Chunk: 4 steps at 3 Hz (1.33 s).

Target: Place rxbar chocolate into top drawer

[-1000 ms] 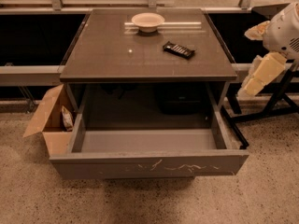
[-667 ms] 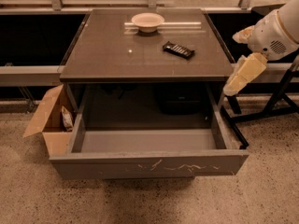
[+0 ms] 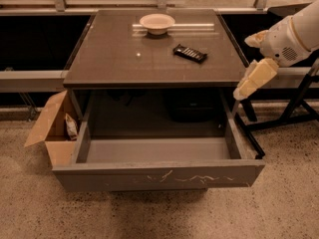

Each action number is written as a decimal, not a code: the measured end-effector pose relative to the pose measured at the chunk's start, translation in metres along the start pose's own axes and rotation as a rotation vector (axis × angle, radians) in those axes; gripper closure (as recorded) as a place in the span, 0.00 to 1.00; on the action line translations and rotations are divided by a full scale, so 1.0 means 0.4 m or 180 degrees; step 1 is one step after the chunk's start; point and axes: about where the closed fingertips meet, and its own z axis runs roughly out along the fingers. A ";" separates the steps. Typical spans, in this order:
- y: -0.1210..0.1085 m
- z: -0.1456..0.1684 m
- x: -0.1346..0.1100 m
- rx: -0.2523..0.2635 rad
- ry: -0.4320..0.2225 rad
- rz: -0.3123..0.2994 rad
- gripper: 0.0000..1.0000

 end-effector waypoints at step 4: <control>-0.258 0.257 -0.067 0.0142 -0.0812 0.0400 0.00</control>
Offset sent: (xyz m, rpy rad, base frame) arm 0.1309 -0.0039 -0.0253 0.3420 -0.1155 -0.0343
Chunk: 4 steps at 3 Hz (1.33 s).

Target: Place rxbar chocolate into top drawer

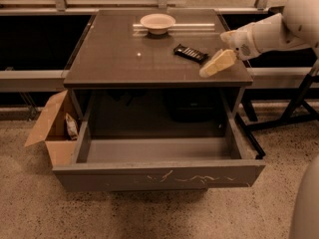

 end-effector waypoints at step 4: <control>-0.084 0.150 0.012 0.0038 -0.0411 0.0443 0.00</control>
Offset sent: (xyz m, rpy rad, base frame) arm 0.0444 0.0280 -0.0359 0.1658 0.0480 -0.0672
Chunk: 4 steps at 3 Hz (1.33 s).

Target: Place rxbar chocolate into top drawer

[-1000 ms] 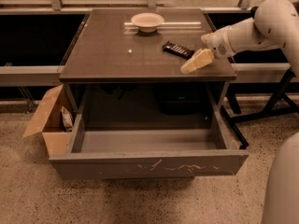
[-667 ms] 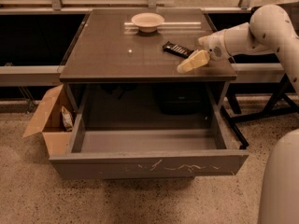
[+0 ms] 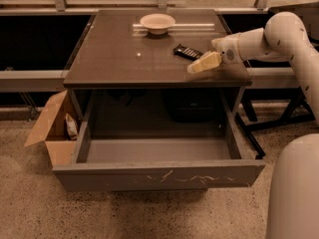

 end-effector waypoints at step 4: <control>-0.065 0.076 0.025 -0.0021 0.0040 0.0230 0.00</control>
Offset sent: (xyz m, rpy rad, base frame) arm 0.0357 -0.0090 -0.0041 0.0202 0.0282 -0.0470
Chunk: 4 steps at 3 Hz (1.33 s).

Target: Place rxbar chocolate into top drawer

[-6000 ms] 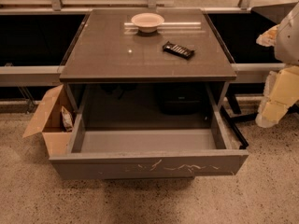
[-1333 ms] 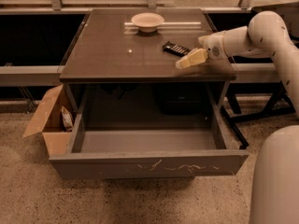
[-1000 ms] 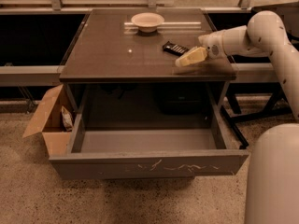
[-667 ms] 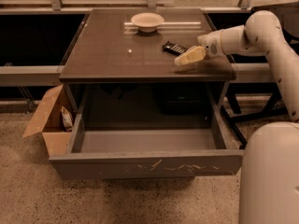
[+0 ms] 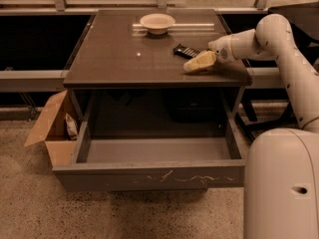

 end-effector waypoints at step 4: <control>0.041 0.007 -0.031 -0.0258 -0.0027 -0.0079 1.00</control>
Offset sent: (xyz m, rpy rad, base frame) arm 0.0139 -0.0029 -0.0092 0.0110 0.0353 0.0173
